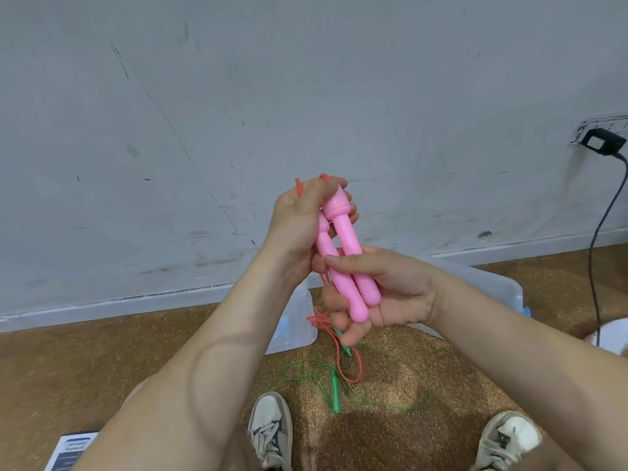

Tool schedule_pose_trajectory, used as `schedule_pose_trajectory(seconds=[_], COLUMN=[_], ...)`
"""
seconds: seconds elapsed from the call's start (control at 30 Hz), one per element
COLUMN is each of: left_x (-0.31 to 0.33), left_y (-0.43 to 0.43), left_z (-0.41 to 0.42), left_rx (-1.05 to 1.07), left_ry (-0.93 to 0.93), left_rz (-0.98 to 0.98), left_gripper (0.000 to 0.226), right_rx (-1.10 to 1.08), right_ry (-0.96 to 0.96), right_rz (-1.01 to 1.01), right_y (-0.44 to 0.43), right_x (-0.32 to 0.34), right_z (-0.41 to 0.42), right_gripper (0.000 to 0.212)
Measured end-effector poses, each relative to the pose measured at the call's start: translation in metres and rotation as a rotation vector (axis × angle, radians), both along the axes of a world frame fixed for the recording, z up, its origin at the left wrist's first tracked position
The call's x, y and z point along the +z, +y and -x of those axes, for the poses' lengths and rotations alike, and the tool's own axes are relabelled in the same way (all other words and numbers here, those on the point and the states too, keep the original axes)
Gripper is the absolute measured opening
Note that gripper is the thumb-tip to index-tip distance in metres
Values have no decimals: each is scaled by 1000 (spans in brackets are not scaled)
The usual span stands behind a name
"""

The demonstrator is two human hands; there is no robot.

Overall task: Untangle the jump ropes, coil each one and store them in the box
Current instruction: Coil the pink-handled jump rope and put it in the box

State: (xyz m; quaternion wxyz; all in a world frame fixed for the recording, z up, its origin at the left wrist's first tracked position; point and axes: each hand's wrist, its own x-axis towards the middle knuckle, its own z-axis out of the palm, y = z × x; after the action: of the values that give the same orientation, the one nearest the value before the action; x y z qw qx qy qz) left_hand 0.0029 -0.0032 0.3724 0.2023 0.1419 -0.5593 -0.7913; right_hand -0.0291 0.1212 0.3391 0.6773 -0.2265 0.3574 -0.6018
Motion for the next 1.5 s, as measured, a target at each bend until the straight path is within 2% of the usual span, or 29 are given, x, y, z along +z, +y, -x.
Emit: schedule_pose_trajectory(seconds=[0.1, 0.33, 0.4, 0.43, 0.5, 0.57, 0.6, 0.63, 0.7, 0.77, 0.83, 0.9, 0.97, 1.03, 1.1, 1.17, 1.23, 1.3, 1.4, 1.43, 1.5], left_x=[1, 3, 9, 12, 13, 7, 5, 4, 4, 3, -1, -9, -16, -23, -27, -25, -20, -17, -22, -23, -18], left_y=[-4, -13, -20, -28, -47, -63, -67, -67, -56, -36, -17, -9, -11, -16, -16, -8, 2, 7, 5, 3, -5], left_z=[-3, -9, -11, -12, -16, -15, -15, -14, -11, -9, -6, -1, 2, 2, -2, -6, -9, -11, -11, -11, -13], left_rx=[12, -11, -3, 27, 161, 395, 465, 449, 222, 17, -12, 28, -8, -113, -195, -194, -156, -114, -127, -147, -170], left_ry=[1, -71, -150, -216, -332, -283, -219, -132, 6, -11, -85, -141, -183, -300, -481, -550, -536, -447, -259, -216, -152], left_rz=[11, 42, 74, 140, 438, 658, 638, 533, 246, 30, -3, 157, 466, 898, 1411, 1789, 1952, 2075, 2121, 2069, 1929], left_gripper=[13, 16, 25, 34, 50, 57, 53, 45, 33, 42, 44, 44, 28, 17, 23, 40, 46, 39, 32, 29, 20], right_rx=[22, -122, -128, -122, -95, -39, -4, 30, 82, 82, 27, -110, -327, -514, -615, -682, -690, -642, -492, -429, -302], right_ry=[-8, 113, 138, 134, 100, 27, -19, -62, -109, -108, -98, -60, 63, 278, 558, 922, 1377, 1686, 1894, 1937, 1986], right_rz=[13, -73, -67, -51, -9, 45, 72, 96, 139, 167, 168, 109, -29, -185, -344, -495, -625, -711, -795, -814, -855], right_y=[-5, -6, -6, -6, -3, 0, 1, 1, -2, -5, -7, -7, -6, -5, -6, -10, -11, -11, -8, -7, -6], right_x=[-5, 3, 5, 6, 8, 10, 11, 11, 11, 12, 15, 23, 30, 29, 23, 15, 6, -2, -12, -14, -16], right_z=[2, 4, 2, 2, 4, 8, 9, 9, 7, 5, 5, 6, 9, 15, 19, 23, 30, 35, 37, 37, 33], right_gripper=[23, 15, 16, 16, 17, 18, 20, 23, 23, 22, 20, 16, 12, 15, 15, 15, 15, 12, 8, 4, 17])
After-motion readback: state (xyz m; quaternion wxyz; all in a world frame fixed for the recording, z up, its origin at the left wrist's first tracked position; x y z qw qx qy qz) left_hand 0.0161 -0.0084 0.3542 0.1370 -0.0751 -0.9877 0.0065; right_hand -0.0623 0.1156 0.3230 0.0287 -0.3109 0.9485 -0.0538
